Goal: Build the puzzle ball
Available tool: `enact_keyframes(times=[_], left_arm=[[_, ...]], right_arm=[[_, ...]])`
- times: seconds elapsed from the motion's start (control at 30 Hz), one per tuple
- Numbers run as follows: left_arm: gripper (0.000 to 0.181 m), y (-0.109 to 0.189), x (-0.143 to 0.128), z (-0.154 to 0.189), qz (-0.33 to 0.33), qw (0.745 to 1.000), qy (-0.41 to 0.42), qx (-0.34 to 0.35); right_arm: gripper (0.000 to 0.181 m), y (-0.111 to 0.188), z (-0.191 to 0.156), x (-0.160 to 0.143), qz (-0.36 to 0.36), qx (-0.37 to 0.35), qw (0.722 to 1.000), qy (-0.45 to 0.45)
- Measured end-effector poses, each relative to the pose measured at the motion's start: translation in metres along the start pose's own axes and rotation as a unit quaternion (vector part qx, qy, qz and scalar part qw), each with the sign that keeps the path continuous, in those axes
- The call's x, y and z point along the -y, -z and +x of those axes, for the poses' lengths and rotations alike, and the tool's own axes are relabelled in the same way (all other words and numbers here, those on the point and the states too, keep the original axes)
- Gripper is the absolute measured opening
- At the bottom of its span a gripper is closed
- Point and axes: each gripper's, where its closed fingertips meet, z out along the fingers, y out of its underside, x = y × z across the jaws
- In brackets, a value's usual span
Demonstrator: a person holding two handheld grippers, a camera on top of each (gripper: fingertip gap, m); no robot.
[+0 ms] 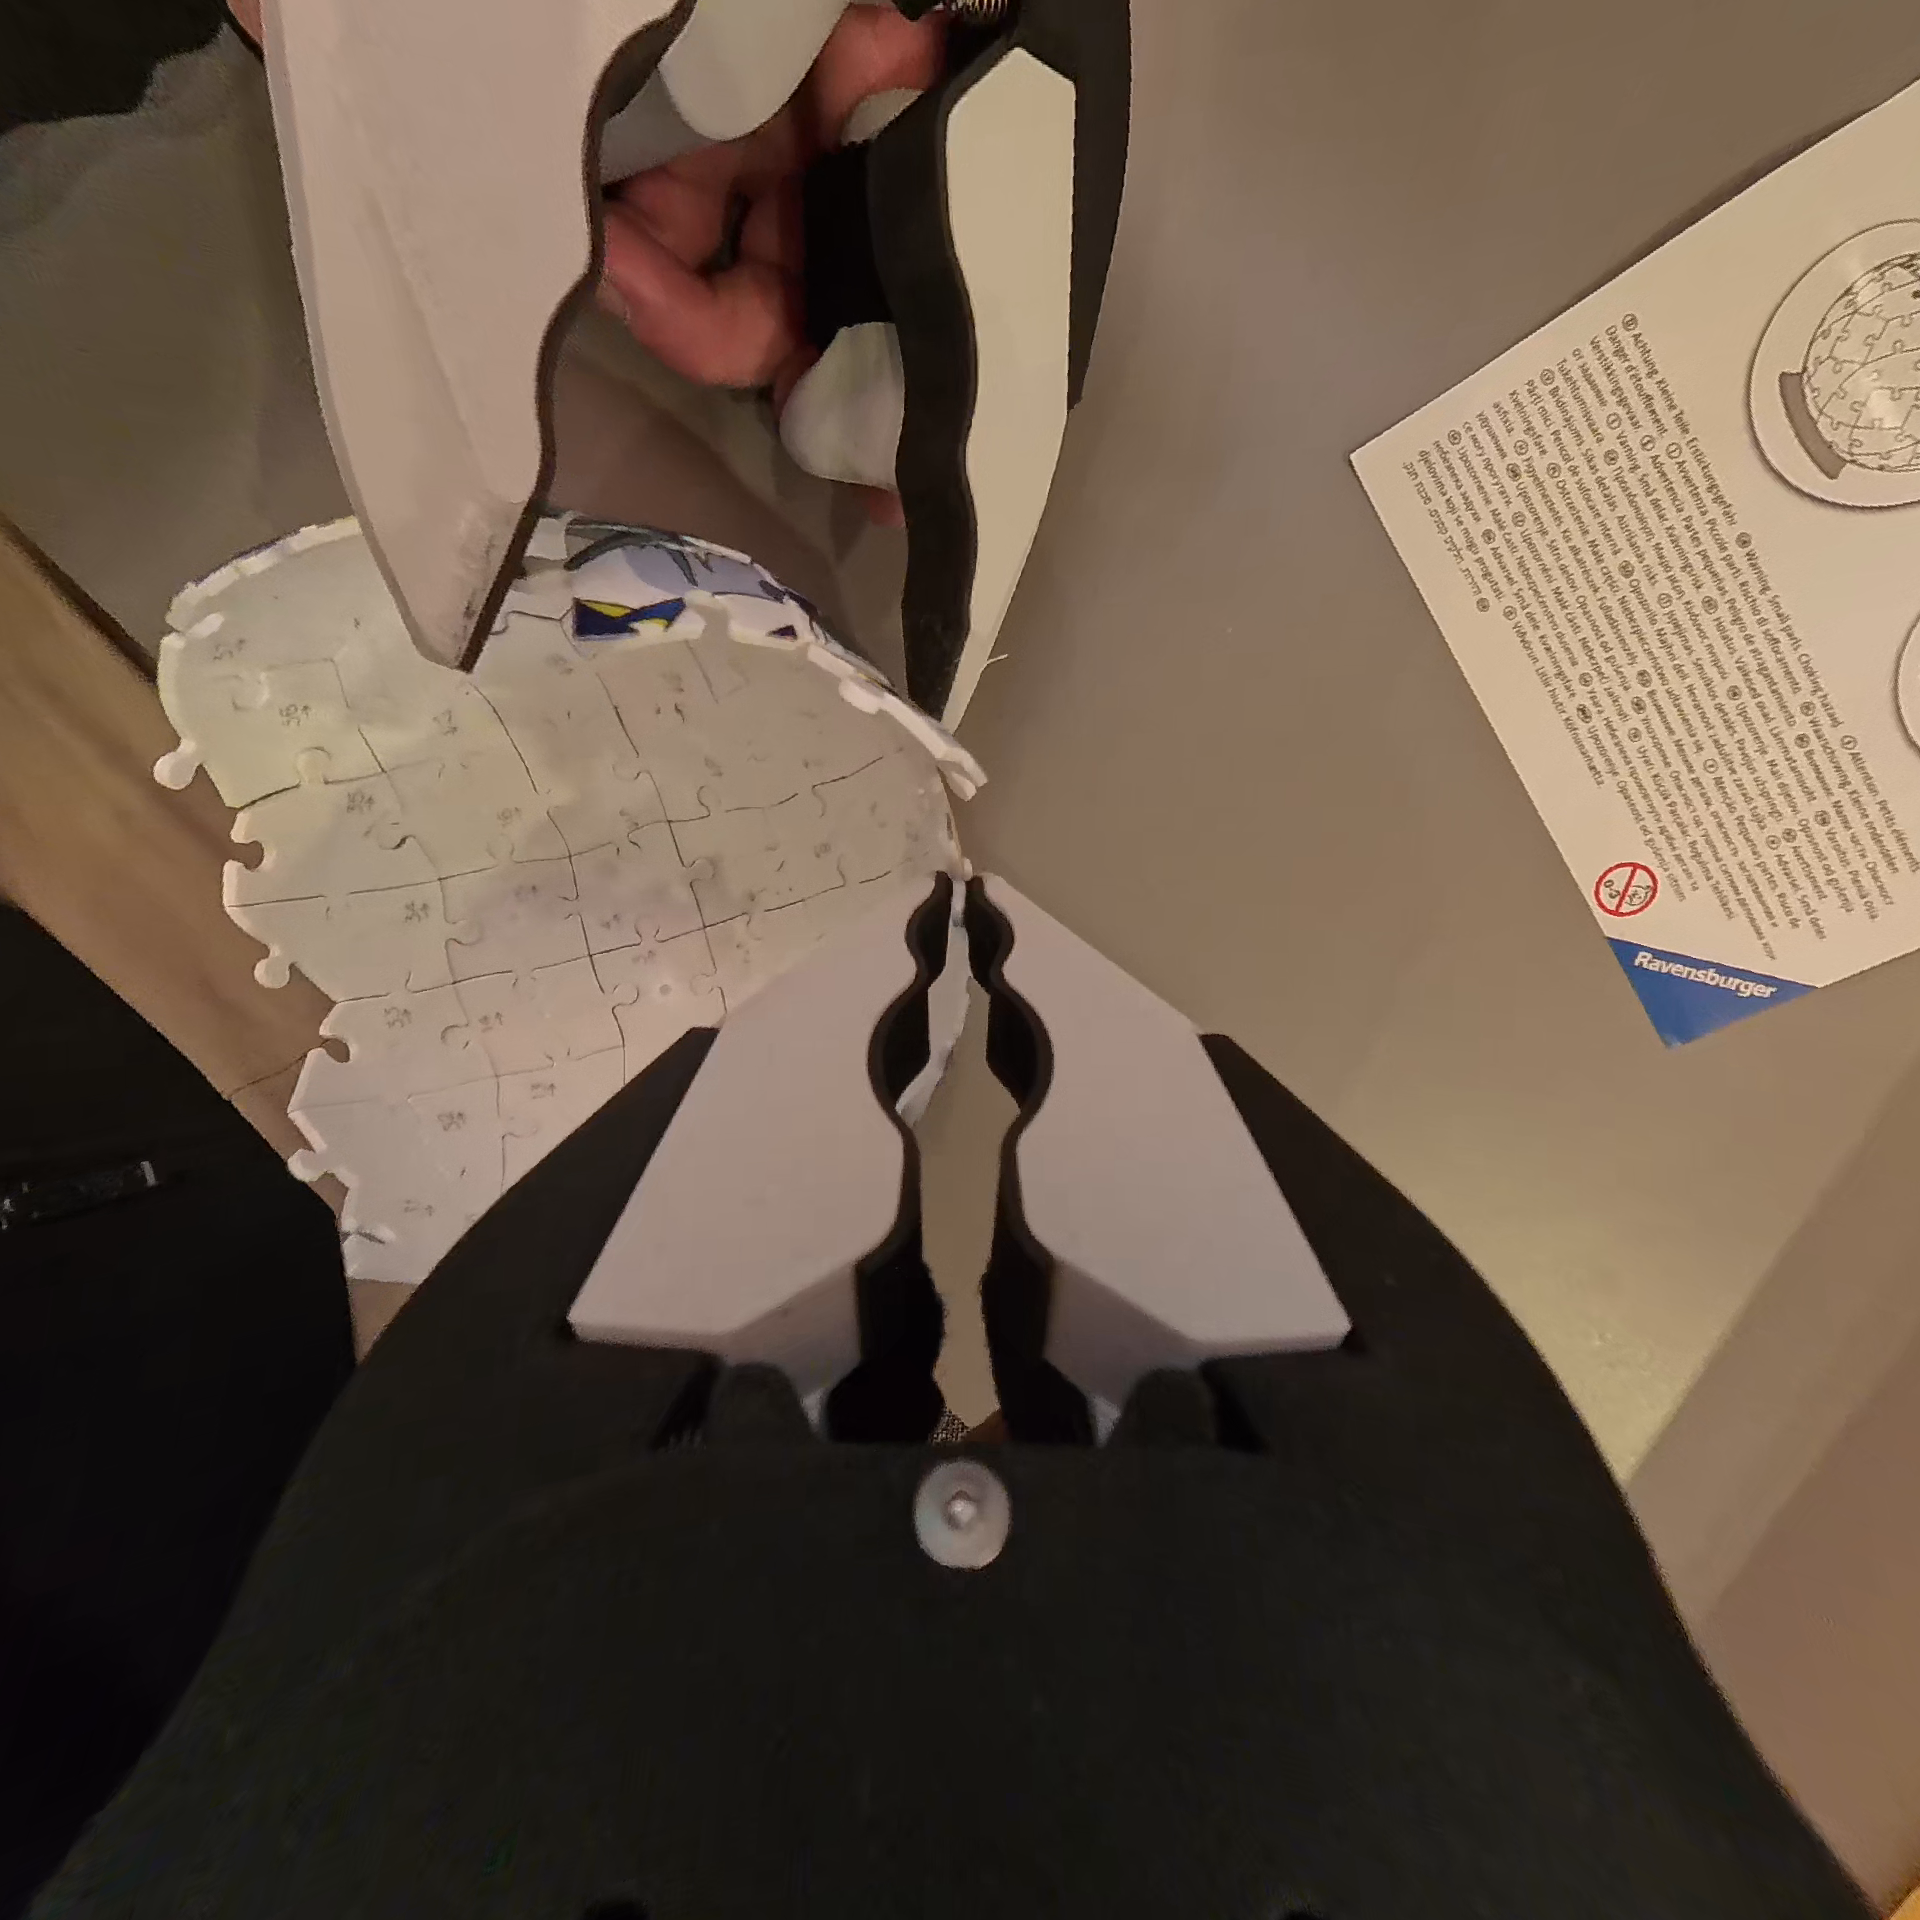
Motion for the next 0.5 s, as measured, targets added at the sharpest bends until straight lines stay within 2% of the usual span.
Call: enact_keyframes(times=[0.5], left_arm=[[0.068,-0.0002,-0.0008,0.0025,0.003,1.0,-0.001,-0.011]], right_arm=[[0.004,-0.003,0.0017,-0.0004,0.003,-0.013,1.0,0.004]])
